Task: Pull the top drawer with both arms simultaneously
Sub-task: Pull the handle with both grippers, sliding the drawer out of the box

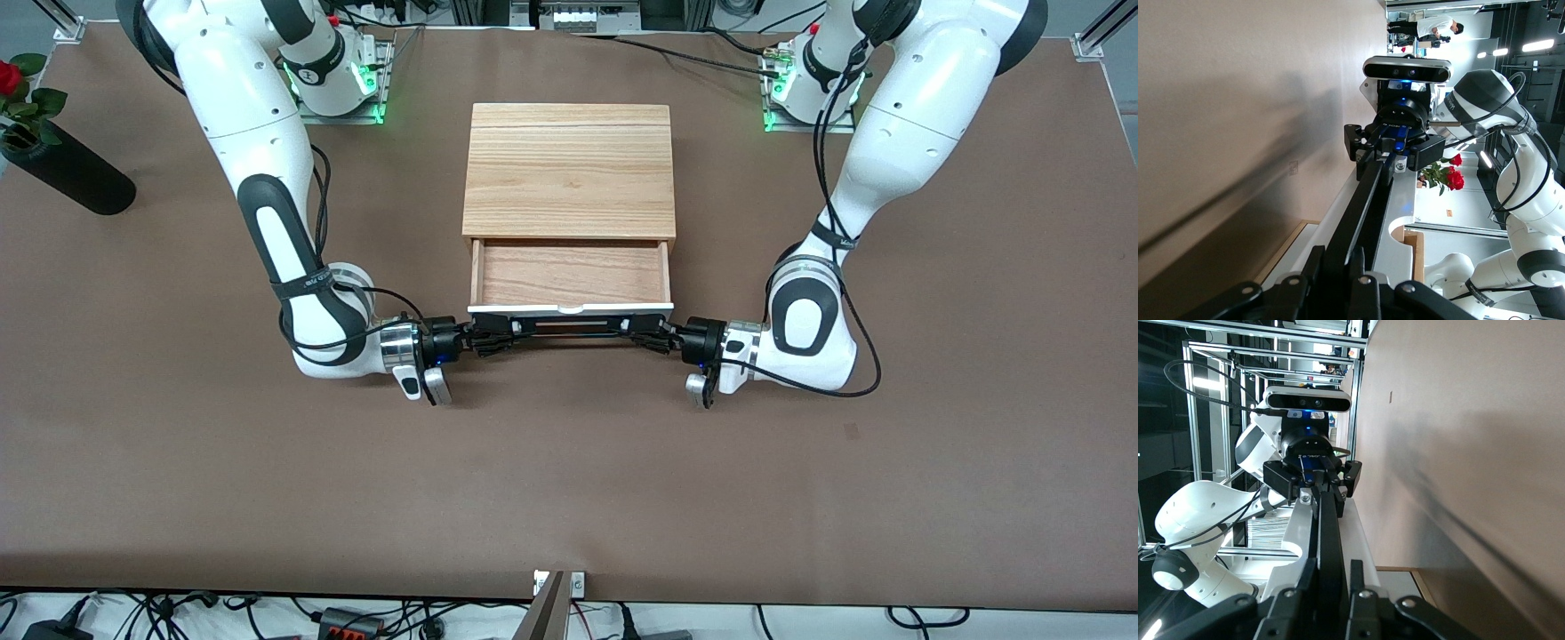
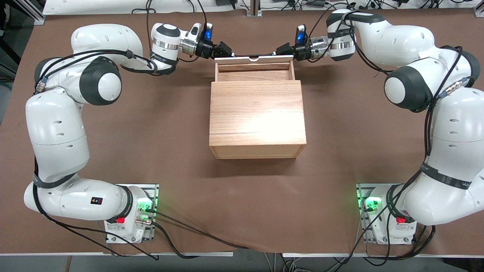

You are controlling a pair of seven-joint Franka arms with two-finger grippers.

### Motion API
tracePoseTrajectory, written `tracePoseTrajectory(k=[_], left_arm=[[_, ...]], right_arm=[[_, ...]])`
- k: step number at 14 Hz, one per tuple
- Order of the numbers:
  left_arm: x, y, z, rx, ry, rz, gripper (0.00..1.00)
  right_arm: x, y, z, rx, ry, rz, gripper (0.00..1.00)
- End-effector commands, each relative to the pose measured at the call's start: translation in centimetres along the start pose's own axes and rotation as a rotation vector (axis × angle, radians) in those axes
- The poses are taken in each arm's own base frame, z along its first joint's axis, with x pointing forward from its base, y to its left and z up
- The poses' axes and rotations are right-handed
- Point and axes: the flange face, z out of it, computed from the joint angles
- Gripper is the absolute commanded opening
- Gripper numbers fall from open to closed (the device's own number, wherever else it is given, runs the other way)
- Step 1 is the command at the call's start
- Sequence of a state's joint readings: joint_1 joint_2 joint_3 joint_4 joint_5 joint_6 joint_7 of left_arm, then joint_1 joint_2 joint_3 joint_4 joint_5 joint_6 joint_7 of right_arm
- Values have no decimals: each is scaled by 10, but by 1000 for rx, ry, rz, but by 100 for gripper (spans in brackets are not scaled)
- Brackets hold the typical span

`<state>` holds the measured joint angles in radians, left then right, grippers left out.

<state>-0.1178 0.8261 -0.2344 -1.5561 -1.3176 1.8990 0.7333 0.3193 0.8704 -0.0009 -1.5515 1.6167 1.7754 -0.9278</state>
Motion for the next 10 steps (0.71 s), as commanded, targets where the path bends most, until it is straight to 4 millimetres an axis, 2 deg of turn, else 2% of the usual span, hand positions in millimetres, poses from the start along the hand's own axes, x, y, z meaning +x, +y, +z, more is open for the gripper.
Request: tracePoseTrajectory(k=[1, 2, 3, 4, 5, 6, 7, 10], left_arm=[[18, 21, -24, -49, 55, 2, 17], [18, 21, -24, -48, 55, 1, 18], [18, 21, -24, -48, 55, 2, 25], [19, 22, -25, -46, 56, 4, 40], [19, 22, -25, -45, 55, 6, 47], [20, 24, -26, -45, 56, 8, 66], [21, 25, -27, -42, 55, 14, 70], [21, 24, -28, -37, 58, 26, 72]], right_arm=[[-4, 30, -8, -69, 25, 12, 100], [-4, 28, -9, -73, 27, 9, 100], [-3, 28, -12, -71, 28, 8, 100], [-3, 27, -14, -70, 31, 9, 100], [0, 21, -16, -69, 34, 2, 100], [2, 17, -17, -67, 36, -4, 100], [3, 17, -23, -65, 43, -4, 100], [10, 4, -31, -55, 53, -20, 100]])
